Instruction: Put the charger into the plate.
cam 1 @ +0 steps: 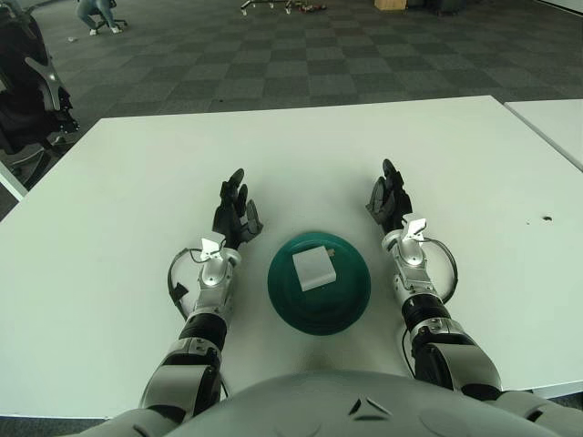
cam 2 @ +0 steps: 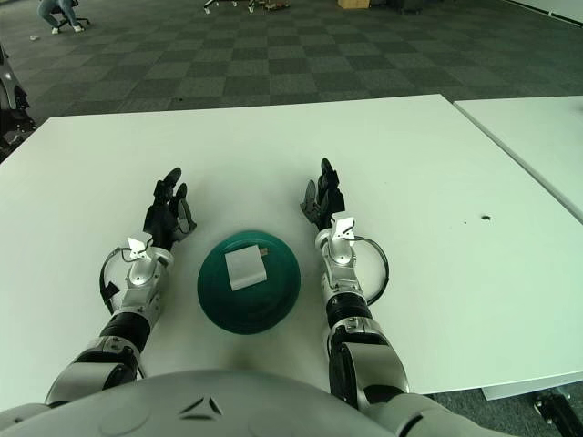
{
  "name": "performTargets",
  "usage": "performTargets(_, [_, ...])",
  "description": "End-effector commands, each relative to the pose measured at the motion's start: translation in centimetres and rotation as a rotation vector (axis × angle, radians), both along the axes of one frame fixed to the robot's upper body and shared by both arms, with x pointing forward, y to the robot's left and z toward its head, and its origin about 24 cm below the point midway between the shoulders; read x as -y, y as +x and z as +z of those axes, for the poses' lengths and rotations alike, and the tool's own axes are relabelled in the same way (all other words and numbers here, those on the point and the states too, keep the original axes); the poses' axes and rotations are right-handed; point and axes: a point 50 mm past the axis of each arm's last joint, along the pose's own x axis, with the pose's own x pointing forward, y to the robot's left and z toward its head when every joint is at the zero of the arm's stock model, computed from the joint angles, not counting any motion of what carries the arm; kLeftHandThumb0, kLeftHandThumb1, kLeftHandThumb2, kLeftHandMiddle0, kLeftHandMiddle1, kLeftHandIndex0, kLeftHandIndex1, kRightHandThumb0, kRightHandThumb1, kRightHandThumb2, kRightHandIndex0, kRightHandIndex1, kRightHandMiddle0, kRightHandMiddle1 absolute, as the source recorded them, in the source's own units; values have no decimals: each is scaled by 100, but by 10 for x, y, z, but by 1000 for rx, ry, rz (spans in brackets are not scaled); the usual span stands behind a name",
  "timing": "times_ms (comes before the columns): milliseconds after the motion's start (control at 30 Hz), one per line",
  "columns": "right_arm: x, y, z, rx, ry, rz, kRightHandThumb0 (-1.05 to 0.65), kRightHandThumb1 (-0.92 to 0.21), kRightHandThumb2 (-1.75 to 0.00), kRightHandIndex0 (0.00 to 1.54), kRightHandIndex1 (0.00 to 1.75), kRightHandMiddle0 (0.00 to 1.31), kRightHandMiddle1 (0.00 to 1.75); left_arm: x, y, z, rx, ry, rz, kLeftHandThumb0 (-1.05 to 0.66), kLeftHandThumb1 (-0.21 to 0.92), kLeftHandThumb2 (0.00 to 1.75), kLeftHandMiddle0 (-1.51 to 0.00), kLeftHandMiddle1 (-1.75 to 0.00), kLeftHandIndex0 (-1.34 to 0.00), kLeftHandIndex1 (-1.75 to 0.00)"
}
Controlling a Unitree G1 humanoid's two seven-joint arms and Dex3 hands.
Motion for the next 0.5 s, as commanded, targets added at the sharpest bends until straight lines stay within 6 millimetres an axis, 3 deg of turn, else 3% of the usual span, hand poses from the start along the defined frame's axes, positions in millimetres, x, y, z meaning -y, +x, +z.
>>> performTargets(0, [-1, -67, -86, -516, 52, -24, -89, -92, -91, 0, 0, 0, 1, -19, -54, -64, -357, 16, 44, -88, 92, 104, -24, -1, 0, -47])
performTargets(467, [-4, -70, -89, -529, 39, -69, -87, -92, -94, 0, 0, 0, 0, -23, -50, -74, -464, 31, 74, -95, 92, 101, -24, -1, 0, -55])
